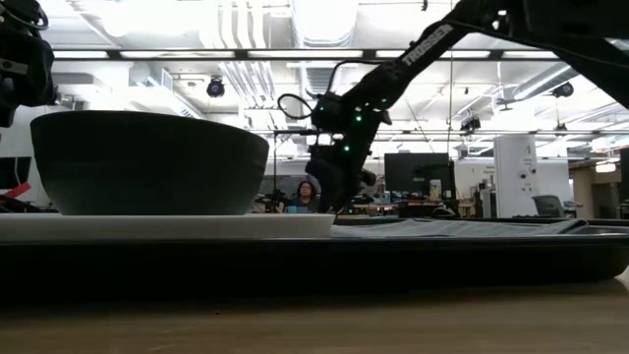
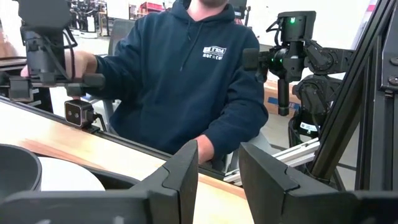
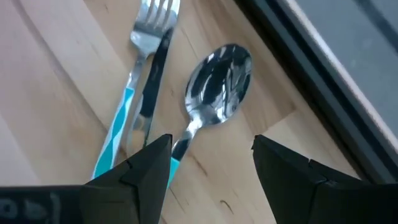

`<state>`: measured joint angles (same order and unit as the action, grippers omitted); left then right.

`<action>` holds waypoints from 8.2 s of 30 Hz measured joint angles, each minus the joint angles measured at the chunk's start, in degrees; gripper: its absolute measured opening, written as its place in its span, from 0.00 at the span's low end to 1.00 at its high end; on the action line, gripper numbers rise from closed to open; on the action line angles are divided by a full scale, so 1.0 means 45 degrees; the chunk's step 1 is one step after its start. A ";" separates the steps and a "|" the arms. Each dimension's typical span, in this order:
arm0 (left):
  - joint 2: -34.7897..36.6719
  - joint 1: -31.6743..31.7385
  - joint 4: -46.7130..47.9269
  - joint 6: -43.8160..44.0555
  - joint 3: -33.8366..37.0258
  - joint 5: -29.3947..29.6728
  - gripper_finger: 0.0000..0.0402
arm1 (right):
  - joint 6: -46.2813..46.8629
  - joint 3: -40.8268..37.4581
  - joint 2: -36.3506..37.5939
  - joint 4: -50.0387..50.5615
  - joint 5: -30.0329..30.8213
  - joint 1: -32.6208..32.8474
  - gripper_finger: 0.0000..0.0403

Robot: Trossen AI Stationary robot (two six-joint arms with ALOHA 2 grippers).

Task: Set up tray
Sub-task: Put the blue spoon on the gray napkin, then put the blue and white fork on the gray table napkin to the right of the blue spoon

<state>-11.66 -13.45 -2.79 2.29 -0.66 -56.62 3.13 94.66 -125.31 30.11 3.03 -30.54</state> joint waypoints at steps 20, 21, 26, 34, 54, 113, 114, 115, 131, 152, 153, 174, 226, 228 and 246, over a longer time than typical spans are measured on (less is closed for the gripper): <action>-0.0005 -0.0005 0.0000 0.0004 -0.0001 0.0000 0.24 | 0.0227 0.1381 -0.0836 0.1098 0.0514 0.0523 0.42; -0.0005 0.0000 0.0000 0.0003 0.0004 0.0004 0.24 | 0.0261 0.1381 -0.0843 0.1202 0.0223 0.0517 0.40; -0.0005 -0.0003 0.0000 -0.0001 -0.0001 0.0003 0.24 | 0.0484 0.1381 -0.0860 0.1734 -0.0053 0.0340 0.38; -0.0003 -0.0005 0.0000 0.0003 -0.0001 0.0001 0.24 | 0.0550 0.1381 -0.0907 0.2089 -0.0790 -0.0114 0.40; -0.0002 0.0000 0.0000 0.0004 0.0000 0.0003 0.24 | 0.0946 0.1381 -0.0925 0.2945 -0.1349 0.0001 0.40; -0.0005 -0.0004 0.0000 0.0002 0.0001 0.0003 0.24 | -0.0683 0.0713 0.0786 0.6689 0.0721 0.0038 0.06; -0.0001 -0.0002 0.0000 0.0001 0.0004 0.0004 0.24 | -0.0482 0.0504 0.0896 0.6675 0.0723 0.0043 0.06; 0.0000 -0.0001 0.0000 0.0003 -0.0001 0.0005 0.24 | -0.0223 0.0296 0.1007 0.6690 0.0759 0.0053 0.06; 0.0000 0.0000 0.0000 0.0004 -0.0001 0.0000 0.24 | 0.7653 -0.4862 0.5200 0.6215 0.0777 0.2575 0.07; 0.0000 0.0000 0.0000 -0.0001 0.0003 0.0000 0.24 | 1.7361 -0.2794 0.3539 0.6329 0.0661 0.8067 0.07; 0.0000 -0.0001 0.0000 -0.0001 -0.0001 0.0000 0.24 | 1.7587 -0.2469 0.3273 0.6434 0.0656 0.8208 0.07; -0.0005 -0.0003 0.0000 0.0003 0.0000 0.0005 0.24 | 2.0362 0.5821 -0.2320 1.0481 0.0282 1.0157 0.07; -0.0004 -0.0001 0.0000 0.0003 0.0000 0.0001 0.24 | 2.0361 0.5608 -0.2481 1.0717 0.1093 1.0164 0.31; -0.0005 0.0000 0.0000 -0.0001 -0.0001 0.0000 0.24 | 2.0367 0.5744 -0.2473 1.0860 0.1093 1.0166 0.30; -0.0002 -0.0002 0.0000 0.0001 0.0004 0.0005 0.24 | 1.8943 0.6267 -0.1855 1.2177 0.2782 0.9431 0.21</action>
<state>-11.67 -13.46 -2.79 2.29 -0.65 -56.60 88.38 122.87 -133.66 84.91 15.55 11.90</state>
